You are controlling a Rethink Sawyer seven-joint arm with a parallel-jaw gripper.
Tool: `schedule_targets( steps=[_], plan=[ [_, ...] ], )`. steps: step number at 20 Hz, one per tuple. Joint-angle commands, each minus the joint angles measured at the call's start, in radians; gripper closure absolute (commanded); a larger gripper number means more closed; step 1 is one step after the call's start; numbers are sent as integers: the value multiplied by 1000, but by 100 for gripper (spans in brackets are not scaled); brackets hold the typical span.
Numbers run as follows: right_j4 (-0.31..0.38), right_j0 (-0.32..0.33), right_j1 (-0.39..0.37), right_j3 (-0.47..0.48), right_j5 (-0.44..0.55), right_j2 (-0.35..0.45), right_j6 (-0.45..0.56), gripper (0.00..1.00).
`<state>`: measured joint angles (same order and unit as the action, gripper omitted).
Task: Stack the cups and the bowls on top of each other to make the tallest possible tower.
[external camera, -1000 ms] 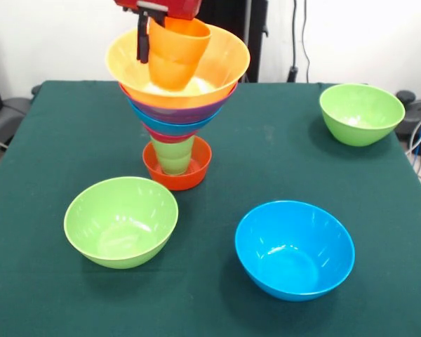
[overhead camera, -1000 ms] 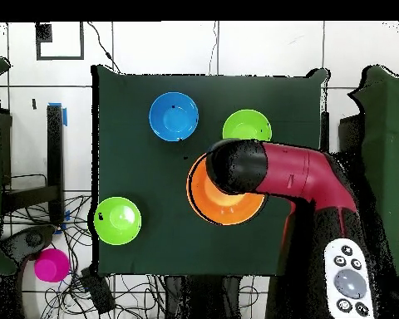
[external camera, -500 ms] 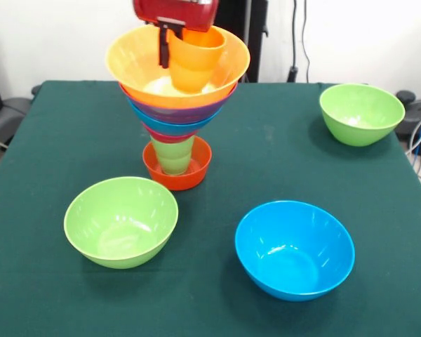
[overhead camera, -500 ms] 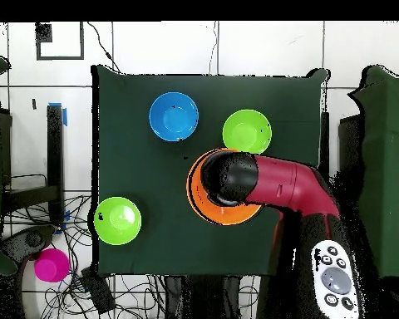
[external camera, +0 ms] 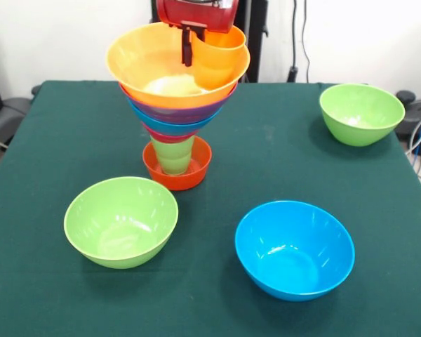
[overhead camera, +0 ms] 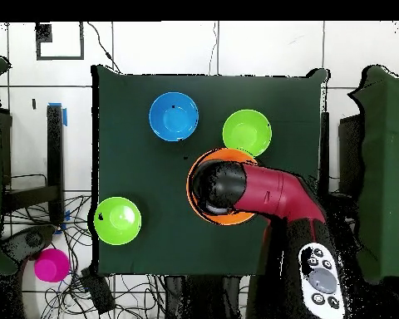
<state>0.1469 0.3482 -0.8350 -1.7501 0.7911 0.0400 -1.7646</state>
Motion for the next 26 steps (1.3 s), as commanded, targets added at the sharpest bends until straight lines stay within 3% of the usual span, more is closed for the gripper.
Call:
schedule_targets(
  steps=[1, 14, 26],
  plan=[
    [29, -31, 75, 28, -11, -7, -140, 100],
    [143, -25, 170, 250, 92, -58, 9, 100],
    [96, -15, 165, 157, 62, -72, -30, 100]
  ],
)
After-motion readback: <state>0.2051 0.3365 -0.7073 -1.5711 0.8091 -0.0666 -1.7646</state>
